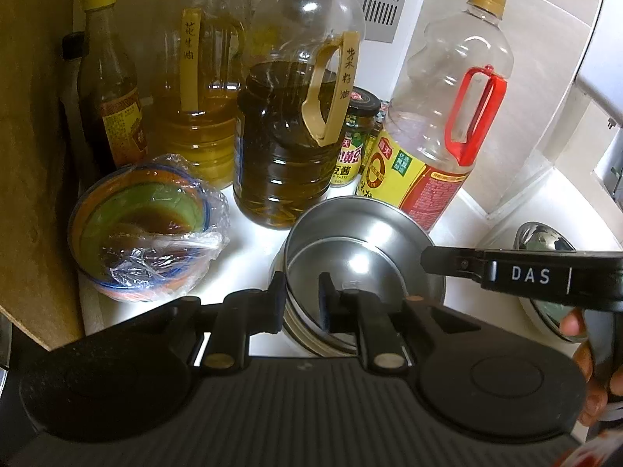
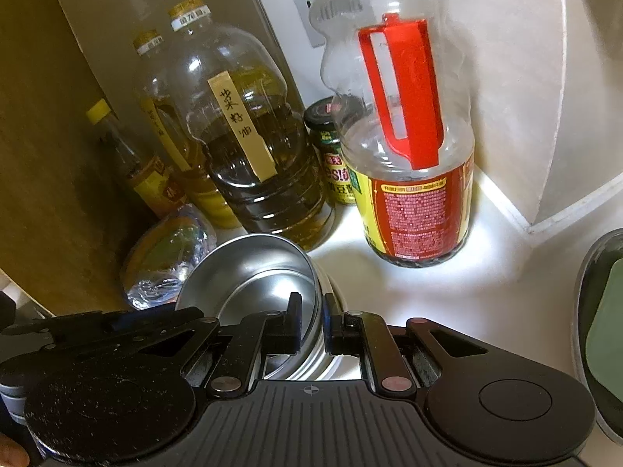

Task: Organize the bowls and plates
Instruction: 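Open the left gripper to release the steel bowl, then withdraw the left gripper up from the bowl stack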

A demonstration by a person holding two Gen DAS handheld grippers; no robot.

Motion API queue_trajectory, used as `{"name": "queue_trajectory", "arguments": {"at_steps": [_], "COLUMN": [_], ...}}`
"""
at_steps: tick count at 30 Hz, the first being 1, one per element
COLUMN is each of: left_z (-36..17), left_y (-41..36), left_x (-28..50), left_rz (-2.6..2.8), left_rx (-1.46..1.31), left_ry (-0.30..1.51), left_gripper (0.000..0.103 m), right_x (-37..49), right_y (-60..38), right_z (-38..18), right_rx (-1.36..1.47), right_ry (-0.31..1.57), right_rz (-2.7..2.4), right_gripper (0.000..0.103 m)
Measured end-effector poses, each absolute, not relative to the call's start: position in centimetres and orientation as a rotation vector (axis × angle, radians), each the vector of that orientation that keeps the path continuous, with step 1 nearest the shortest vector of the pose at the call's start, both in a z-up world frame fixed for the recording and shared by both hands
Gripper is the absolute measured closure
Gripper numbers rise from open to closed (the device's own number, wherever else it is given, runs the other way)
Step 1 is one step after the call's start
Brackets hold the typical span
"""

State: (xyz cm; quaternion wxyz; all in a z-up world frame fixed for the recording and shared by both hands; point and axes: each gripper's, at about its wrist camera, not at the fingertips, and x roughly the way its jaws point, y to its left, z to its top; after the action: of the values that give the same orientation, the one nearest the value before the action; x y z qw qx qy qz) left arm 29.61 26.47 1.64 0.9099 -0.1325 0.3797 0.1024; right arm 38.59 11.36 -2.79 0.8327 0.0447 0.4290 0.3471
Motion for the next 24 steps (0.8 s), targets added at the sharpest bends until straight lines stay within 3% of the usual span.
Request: {"name": "queue_trajectory", "arguments": {"at_steps": [2,4,5,14,24], "left_z": [1.9,2.2,2.3,4.0,4.3], "left_y": [26.3,26.1,25.9,23.4,19.9], "left_x": [29.4,29.2,29.0,26.9,22.6], "left_rz": [0.217,0.22,0.22,0.204,0.215], "left_rx": [-0.266,-0.257,-0.255,-0.236,-0.24], "left_ry": [0.774,0.764,0.759,0.73,0.751], "left_gripper": [0.086,0.084,0.084,0.078,0.07], "right_x": [38.4,38.1,38.0,35.7,32.0], "right_y": [11.1,10.7,10.4,7.0,1.7], "right_z": [-2.6,-2.4,-2.3,-1.4,0.0], "right_rx": [0.102,0.107,0.11,0.125,0.134], "right_ry": [0.899,0.892,0.888,0.874,0.831], "right_rz": [0.737,0.735,0.737,0.747,0.756], "right_gripper": [0.086,0.066,0.064,0.059,0.043]}}
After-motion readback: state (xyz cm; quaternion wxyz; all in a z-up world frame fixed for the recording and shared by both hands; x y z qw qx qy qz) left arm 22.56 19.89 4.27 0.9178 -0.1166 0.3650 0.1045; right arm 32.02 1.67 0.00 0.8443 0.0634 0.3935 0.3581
